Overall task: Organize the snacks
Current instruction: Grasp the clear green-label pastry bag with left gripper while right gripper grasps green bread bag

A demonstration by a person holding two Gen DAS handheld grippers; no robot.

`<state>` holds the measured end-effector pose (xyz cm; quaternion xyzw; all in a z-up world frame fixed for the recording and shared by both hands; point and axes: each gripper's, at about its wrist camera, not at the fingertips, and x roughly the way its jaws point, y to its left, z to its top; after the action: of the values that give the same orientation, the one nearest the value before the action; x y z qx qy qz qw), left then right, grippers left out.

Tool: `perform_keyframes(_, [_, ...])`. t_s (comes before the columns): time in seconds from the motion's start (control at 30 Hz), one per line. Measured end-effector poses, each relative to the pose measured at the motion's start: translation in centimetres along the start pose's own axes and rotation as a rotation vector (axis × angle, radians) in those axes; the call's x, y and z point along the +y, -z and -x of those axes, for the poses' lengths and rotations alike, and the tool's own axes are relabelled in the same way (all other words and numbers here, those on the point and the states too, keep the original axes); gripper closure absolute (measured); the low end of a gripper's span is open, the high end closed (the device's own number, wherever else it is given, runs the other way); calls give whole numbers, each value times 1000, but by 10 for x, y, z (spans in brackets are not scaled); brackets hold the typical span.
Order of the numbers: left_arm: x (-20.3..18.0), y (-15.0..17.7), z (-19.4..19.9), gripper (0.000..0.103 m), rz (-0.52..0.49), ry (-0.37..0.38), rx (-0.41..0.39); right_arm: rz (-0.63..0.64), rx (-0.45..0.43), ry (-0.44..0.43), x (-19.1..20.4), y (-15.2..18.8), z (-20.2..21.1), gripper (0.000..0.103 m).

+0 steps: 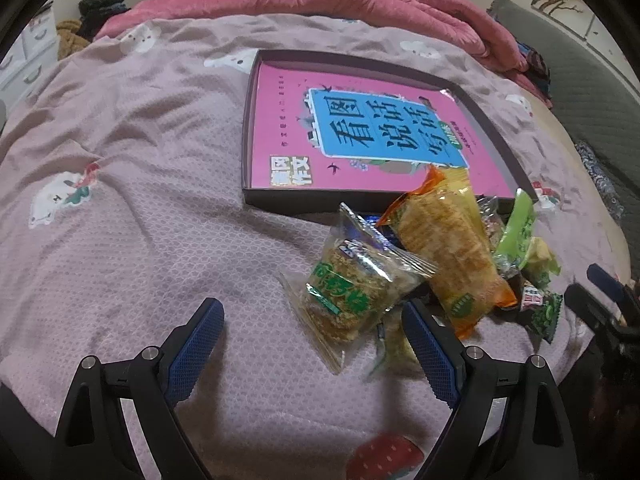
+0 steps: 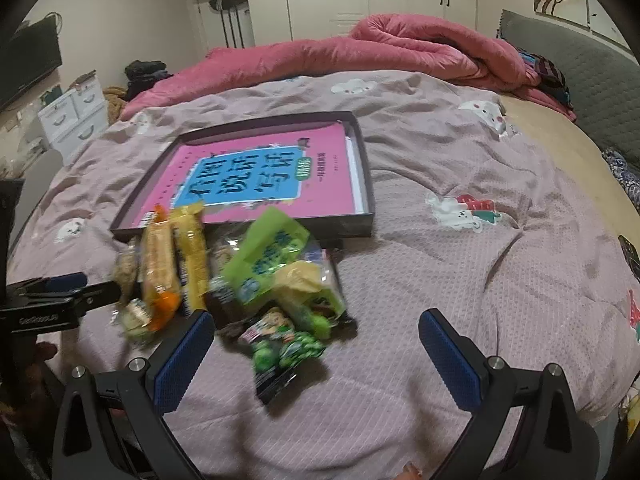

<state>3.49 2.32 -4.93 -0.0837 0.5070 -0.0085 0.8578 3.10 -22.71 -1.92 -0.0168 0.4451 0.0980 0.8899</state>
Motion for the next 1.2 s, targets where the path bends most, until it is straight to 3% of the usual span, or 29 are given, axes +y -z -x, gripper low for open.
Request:
perform_keyframes(0.13, [0,-2,-6,12,-18,2,1,42,-5,8,-1,-6,-13,1])
perform_keyframes(0.27, [0,-3,-11,12,-29,12,10,109,-11,14,5,-10,-23,11])
perform_keyframes(0.47, [0,-6,-18,12,-34,23,12,177,14,-13,13,-10,-37,39])
perform_keyframes(0.53, [0,-7,-20,12,-39,26,13,189,13,-26,15,-11,-39,53])
perform_keyframes(0.6, [0,-8,-22,12,-40,33,13,199,6,-36,16,-12,-40,60])
perform_keyframes(0.97, [6,-11,-22,13,-28,107,2,131,-46,-96,3,-15,-31,66])
perform_keyframes(1.2, [4,-14,-22,29,-35,170,4,121,-40,-107,2,-15,-32,67])
